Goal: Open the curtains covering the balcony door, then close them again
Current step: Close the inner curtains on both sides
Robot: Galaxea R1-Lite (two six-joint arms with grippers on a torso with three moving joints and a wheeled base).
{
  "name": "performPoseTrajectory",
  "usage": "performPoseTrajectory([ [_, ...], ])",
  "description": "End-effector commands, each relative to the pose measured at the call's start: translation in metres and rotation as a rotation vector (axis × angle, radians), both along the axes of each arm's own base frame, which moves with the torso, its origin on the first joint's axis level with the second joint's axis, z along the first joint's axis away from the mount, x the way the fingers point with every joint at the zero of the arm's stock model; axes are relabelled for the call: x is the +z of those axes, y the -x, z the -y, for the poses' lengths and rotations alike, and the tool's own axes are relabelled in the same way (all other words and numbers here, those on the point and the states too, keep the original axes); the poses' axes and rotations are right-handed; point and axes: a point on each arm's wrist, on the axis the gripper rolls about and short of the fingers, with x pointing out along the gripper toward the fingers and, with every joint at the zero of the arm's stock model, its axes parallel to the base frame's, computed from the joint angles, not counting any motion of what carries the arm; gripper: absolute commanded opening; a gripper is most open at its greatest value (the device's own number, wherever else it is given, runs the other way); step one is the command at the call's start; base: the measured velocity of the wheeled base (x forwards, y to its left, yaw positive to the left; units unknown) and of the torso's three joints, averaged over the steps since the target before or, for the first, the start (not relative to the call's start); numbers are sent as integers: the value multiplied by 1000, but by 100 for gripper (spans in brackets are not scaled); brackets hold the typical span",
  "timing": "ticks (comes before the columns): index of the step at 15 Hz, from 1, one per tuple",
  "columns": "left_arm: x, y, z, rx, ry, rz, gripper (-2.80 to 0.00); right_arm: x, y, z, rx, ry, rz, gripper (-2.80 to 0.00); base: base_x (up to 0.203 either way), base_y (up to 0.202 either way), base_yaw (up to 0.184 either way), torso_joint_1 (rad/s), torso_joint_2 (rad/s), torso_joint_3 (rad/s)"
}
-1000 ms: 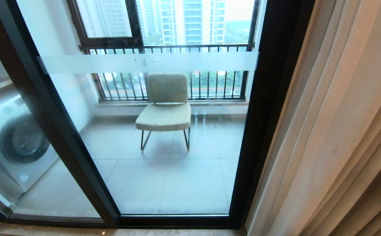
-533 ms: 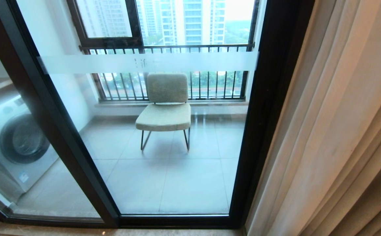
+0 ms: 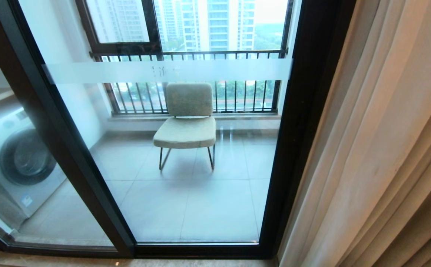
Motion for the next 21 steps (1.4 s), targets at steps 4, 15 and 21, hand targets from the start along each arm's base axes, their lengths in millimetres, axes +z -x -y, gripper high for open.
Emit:
performPoseTrajectory([
  [4, 0, 0, 0, 0, 0, 2, -280, -2, 3, 0, 8, -1, 40, -280, 0, 0, 0, 0, 0, 0],
  [15, 0, 0, 0, 0, 0, 2, -280, -2, 3, 0, -1, -56, 42, -280, 0, 0, 0, 0, 0, 0],
  [21, 0, 0, 0, 0, 0, 2, -280, -2, 3, 0, -1, -56, 42, -280, 0, 0, 0, 0, 0, 0],
])
